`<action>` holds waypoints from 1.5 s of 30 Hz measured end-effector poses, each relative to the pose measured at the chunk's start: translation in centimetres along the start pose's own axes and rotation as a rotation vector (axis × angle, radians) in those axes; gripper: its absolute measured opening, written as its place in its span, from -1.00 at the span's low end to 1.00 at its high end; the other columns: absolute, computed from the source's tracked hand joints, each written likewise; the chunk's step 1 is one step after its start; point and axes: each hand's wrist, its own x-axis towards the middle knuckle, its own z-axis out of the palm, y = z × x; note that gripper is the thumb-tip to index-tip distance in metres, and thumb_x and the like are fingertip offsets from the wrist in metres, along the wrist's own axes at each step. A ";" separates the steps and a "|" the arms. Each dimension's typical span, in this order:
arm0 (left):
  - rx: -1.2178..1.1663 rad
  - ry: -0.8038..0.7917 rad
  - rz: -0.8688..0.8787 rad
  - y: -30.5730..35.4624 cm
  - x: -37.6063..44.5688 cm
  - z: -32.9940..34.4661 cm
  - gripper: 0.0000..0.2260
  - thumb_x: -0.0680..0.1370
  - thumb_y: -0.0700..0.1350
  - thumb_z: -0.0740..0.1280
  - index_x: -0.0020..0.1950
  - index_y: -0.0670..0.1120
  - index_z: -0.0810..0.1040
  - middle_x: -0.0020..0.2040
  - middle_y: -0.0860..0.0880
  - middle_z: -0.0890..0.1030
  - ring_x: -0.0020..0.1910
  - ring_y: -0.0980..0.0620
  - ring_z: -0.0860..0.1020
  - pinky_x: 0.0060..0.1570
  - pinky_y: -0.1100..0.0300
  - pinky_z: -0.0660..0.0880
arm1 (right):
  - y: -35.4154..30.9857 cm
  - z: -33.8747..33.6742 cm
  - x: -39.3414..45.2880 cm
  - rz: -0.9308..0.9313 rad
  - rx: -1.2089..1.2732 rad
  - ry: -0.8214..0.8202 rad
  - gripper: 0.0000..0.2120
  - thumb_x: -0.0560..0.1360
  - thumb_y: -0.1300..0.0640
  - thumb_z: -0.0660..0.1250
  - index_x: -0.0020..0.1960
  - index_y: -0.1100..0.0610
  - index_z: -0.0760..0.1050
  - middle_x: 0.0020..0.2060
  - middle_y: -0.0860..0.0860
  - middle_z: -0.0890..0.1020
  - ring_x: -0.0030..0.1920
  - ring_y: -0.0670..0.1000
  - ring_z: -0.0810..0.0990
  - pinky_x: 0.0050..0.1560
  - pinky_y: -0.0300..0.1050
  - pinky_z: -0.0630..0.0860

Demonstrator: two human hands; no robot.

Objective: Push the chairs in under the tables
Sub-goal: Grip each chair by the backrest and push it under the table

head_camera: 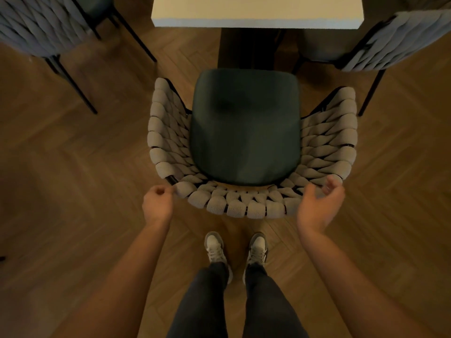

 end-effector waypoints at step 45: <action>0.496 0.022 0.382 12.7 52.2 -48.3 -0.83 0.59 -0.03 0.23 0.01 -0.02 0.61 -0.06 0.01 0.64 -0.09 0.04 0.58 -0.08 0.06 0.54 | -34.4 68.6 -36.3 -0.603 -0.526 -1.229 -0.76 0.59 0.01 0.32 0.25 -0.03 0.49 0.16 -0.10 0.54 0.12 -0.14 0.51 -0.08 -0.31 0.43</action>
